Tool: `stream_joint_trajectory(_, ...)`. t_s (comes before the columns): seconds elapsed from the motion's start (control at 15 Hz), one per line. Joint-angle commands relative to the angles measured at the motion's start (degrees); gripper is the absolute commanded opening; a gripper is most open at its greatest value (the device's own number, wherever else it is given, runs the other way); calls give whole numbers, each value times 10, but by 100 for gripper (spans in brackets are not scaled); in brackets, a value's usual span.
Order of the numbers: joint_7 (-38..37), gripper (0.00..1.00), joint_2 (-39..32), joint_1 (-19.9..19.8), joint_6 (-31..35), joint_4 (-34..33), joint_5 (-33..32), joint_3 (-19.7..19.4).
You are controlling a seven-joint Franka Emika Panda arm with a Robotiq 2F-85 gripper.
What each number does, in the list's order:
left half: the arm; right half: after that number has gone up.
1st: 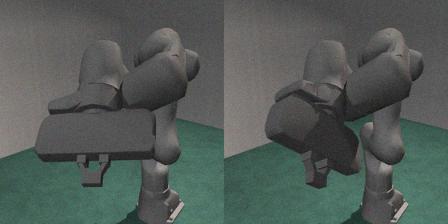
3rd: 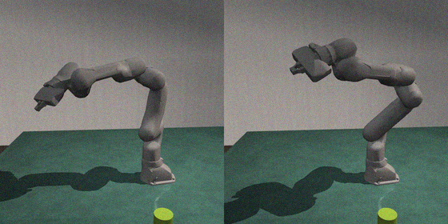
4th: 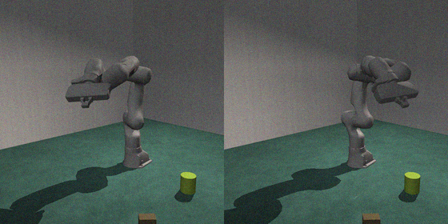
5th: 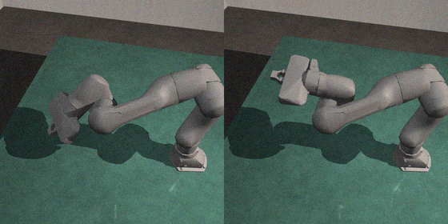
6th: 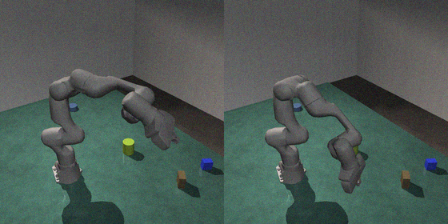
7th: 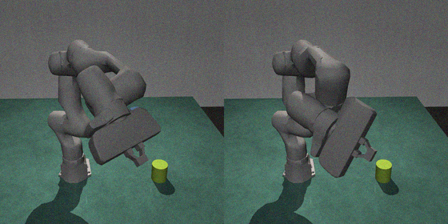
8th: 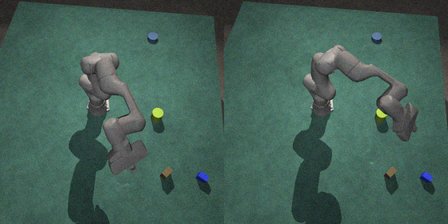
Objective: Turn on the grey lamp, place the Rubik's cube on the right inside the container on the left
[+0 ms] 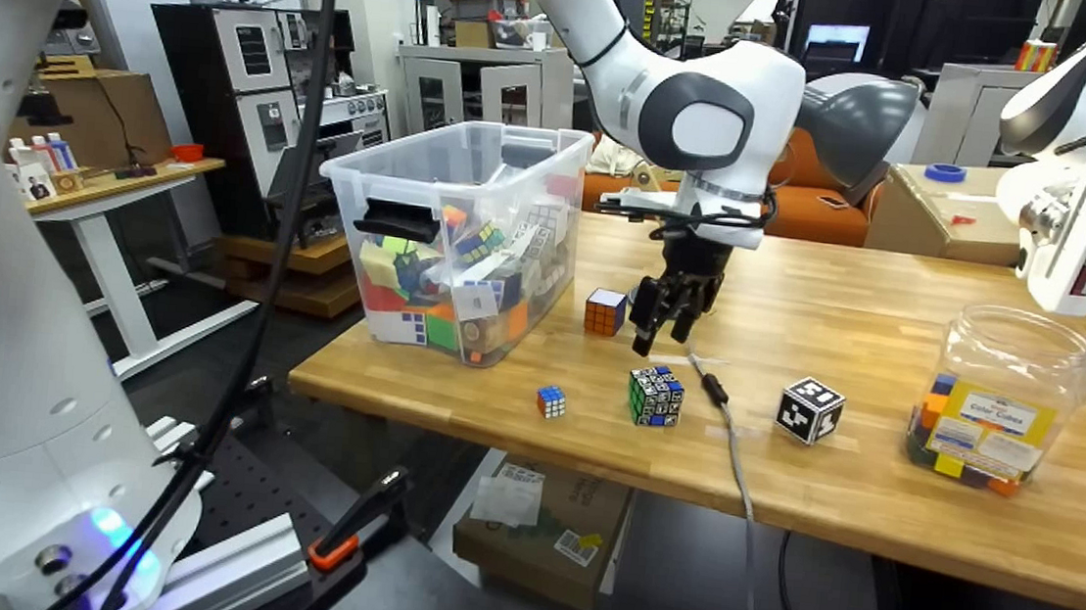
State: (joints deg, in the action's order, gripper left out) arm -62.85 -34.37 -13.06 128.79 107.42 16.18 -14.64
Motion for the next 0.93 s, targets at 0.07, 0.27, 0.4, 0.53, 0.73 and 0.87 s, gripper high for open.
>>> stream_joint_trajectory(0.07,-39,100,-53,-11,-39,-61,24,7)
stream_joint_trajectory(0.27,-69,100,-80,-16,-62,-99,40,9)
stream_joint_trajectory(0.4,-95,100,-90,-17,-71,-115,45,6)
stream_joint_trajectory(0.53,-116,100,-96,-22,-80,-125,54,8)
stream_joint_trajectory(0.73,-136,100,-92,-27,-93,-125,65,10)
stream_joint_trajectory(0.87,-146,100,-90,-28,-98,-122,68,10)
